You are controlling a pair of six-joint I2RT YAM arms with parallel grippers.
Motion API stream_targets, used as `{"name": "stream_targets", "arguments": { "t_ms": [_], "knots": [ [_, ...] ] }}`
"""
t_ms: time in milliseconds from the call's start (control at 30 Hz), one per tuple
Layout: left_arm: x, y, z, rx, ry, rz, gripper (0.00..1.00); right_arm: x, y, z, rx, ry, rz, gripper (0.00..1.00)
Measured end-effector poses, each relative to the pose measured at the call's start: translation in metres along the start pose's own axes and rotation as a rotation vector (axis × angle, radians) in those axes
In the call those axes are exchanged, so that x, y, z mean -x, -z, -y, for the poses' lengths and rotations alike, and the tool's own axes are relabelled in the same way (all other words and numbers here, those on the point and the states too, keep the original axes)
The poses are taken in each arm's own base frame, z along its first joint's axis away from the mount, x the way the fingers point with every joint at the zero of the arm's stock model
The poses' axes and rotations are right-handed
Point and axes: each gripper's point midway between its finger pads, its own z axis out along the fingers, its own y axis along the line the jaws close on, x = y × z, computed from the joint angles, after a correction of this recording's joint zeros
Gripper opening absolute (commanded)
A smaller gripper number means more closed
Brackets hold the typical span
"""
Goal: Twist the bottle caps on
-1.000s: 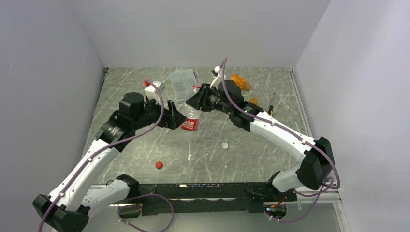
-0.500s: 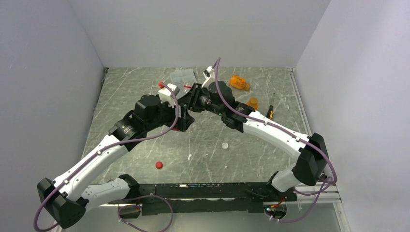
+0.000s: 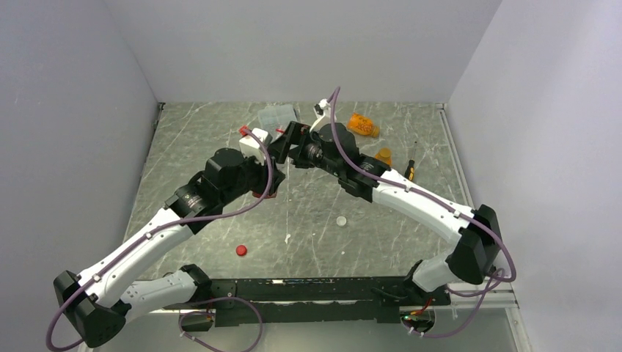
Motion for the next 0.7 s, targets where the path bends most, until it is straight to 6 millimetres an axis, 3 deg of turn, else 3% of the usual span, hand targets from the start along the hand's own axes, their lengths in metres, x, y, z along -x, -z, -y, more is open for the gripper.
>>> {"name": "stream_targets", "arguments": {
  "t_ms": [33, 200, 367, 433, 567, 700],
  "knots": [
    [0.001, 0.001, -0.001, 0.006, 0.000, 0.003, 0.43, 0.001, 0.002, 0.003, -0.014, 0.013, 0.003, 0.99],
    [-0.005, 0.005, -0.021, 0.100, 0.002, -0.017, 0.40, 0.004, 0.026, 0.011, -0.057, 0.066, 0.012, 1.00],
    [-0.008, 0.018, -0.066, 0.239, 0.050, -0.054, 0.40, 0.006, 0.062, 0.026, -0.097, 0.116, 0.038, 0.99],
    [-0.003, 0.027, -0.083, 0.281, 0.079, -0.046, 0.41, -0.002, 0.072, 0.040, -0.119, 0.138, 0.032, 0.98],
    [0.016, 0.046, -0.092, 0.303, 0.093, -0.008, 0.42, -0.042, 0.065, 0.068, -0.187, 0.219, -0.072, 0.93],
    [0.048, 0.064, -0.083, 0.279, 0.058, 0.050, 0.42, -0.123, 0.039, 0.078, -0.202, 0.361, -0.279, 0.86]
  ]
}}
